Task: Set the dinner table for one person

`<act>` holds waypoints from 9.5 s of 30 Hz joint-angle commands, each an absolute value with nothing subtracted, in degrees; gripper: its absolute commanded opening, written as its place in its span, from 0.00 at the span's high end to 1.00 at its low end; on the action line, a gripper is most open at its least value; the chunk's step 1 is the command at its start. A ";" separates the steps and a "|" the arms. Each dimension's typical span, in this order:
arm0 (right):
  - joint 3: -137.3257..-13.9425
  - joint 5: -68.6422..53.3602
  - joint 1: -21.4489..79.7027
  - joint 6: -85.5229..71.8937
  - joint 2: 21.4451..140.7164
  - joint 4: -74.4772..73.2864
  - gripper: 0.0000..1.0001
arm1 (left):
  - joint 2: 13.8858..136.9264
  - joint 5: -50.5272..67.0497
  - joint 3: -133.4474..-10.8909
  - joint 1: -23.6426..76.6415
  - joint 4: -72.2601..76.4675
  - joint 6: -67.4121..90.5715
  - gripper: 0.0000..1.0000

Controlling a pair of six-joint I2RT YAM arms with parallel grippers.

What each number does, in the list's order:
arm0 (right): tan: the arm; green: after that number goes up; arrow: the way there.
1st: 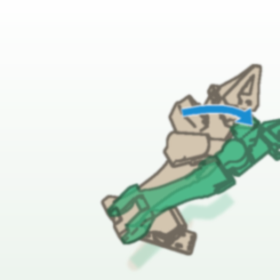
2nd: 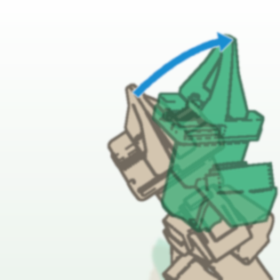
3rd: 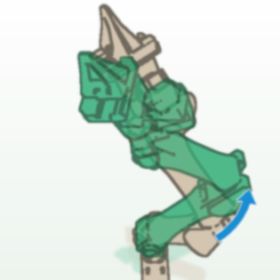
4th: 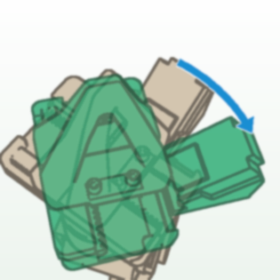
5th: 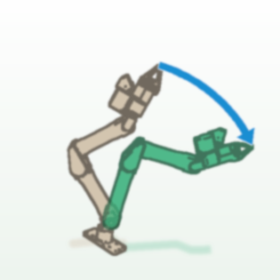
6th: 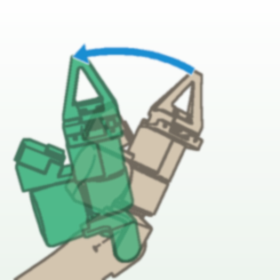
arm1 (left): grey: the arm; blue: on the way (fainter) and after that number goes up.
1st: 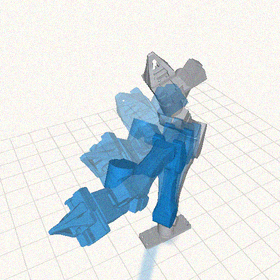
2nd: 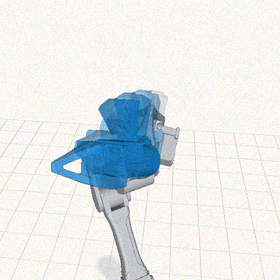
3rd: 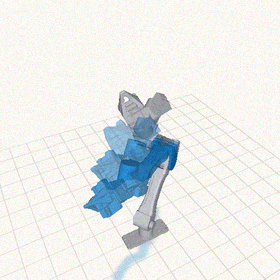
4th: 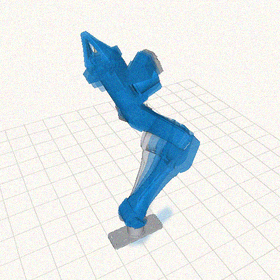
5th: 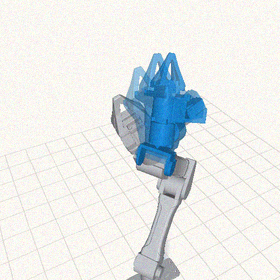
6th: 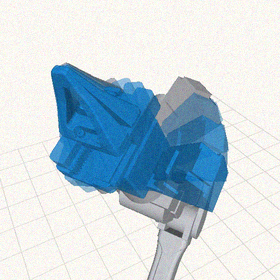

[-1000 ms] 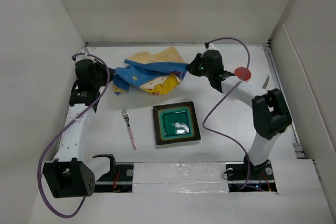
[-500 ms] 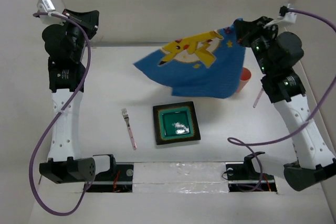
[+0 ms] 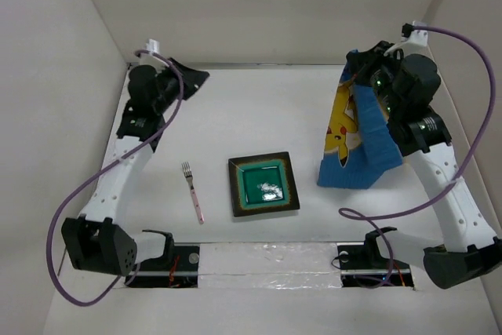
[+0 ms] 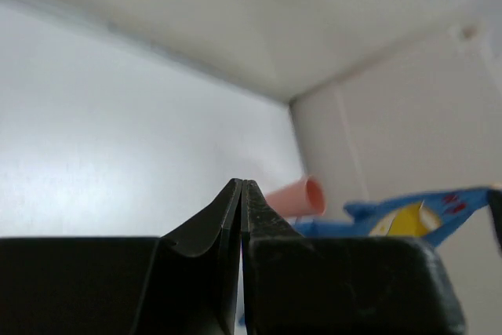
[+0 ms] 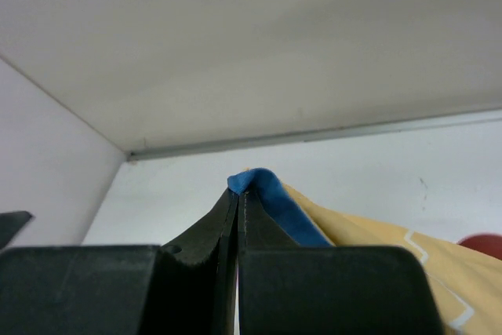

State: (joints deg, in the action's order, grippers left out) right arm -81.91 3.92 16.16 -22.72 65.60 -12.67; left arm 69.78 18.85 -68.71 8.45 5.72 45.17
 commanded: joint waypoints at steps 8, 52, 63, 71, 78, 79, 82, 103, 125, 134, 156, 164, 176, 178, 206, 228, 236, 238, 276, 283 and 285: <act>-89.55 2.11 21.61 -23.73 66.70 -11.16 1.00 | 71.20 27.95 -63.64 16.35 9.49 41.75 0.60; -40.43 9.50 23.03 -24.34 59.06 8.69 1.00 | 78.66 0.62 -44.22 16.44 0.18 41.31 0.62; -38.59 5.19 22.50 -24.87 59.33 10.46 1.00 | 86.64 -21.69 -49.55 22.40 -6.58 44.03 0.55; -36.57 3.52 22.50 -25.22 57.31 11.25 1.00 | 93.25 -27.50 -51.33 23.99 -8.88 45.44 0.56; -35.08 2.55 21.97 -25.93 57.92 13.09 1.00 | 98.60 -27.17 -54.13 23.47 -9.14 45.79 0.57; -35.07 2.55 21.97 -25.93 57.92 13.53 1.00 | 98.61 -27.16 -54.14 23.47 -8.97 45.79 0.57; -35.42 1.14 21.97 -25.93 58.62 13.19 1.00 | 99.67 -26.37 -55.02 23.47 -8.36 45.00 0.61; -34.81 2.11 21.45 -26.02 58.01 14.41 1.00 | 93.62 -18.11 -55.80 21.71 -6.07 41.75 1.00; -78.44 7.12 21.45 -20.84 61.61 -4.99 1.00 | 70.49 -0.38 -93.93 4.60 -8.18 35.85 1.00; -92.37 9.23 22.68 -18.90 69.25 -9.85 1.00 | 73.56 3.33 -98.44 3.08 -7.30 35.86 1.00; -125.28 -2.81 10.63 -21.09 103.73 -13.22 1.00 | 105.57 19.42 -126.95 -6.50 -11.27 41.40 1.00; -76.77 -8.86 10.03 -22.32 93.51 11.05 1.00 | 92.91 20.65 -78.27 -6.50 12.72 45.86 1.00; -55.12 -11.87 10.02 -27.51 101.78 19.94 1.00 | 91.14 15.91 -46.69 -6.50 26.89 47.02 1.00; -52.83 -11.52 10.02 -28.03 101.08 20.91 1.00 | 90.97 15.21 -45.01 -6.50 26.89 47.28 1.00; -35.60 2.10 14.50 -36.03 85.61 20.66 0.97 | 80.16 9.31 -27.78 -2.72 26.01 50.18 1.00; -32.36 5.48 23.36 -30.94 65.14 9.32 0.59 | 62.08 19.67 -38.39 -2.72 18.90 49.32 0.68; -16.19 -5.62 32.78 -34.27 52.49 12.21 0.76 | 47.83 27.69 -43.33 -2.72 3.18 35.17 1.00; -12.84 -6.76 33.92 -35.76 51.25 13.61 0.38 | 44.31 27.16 -43.77 -2.72 -1.81 29.92 1.00; -2.90 -32.86 29.18 -59.58 101.87 86.37 1.00 | 44.82 26.63 -43.59 3.52 -5.80 22.59 0.60; -9.56 -30.77 34.97 -64.44 84.41 72.47 1.00 | 45.79 26.54 -44.21 2.99 -5.89 22.59 0.60; -14.12 -26.83 36.91 -60.75 73.11 52.18 1.00 | 45.62 26.72 -44.12 2.47 -5.80 22.67 0.60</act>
State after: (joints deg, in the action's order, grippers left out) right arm -6.11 -28.01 34.85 -61.12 86.24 59.33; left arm 45.80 26.02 -42.68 3.20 -7.18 23.31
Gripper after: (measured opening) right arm 0.101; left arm 0.400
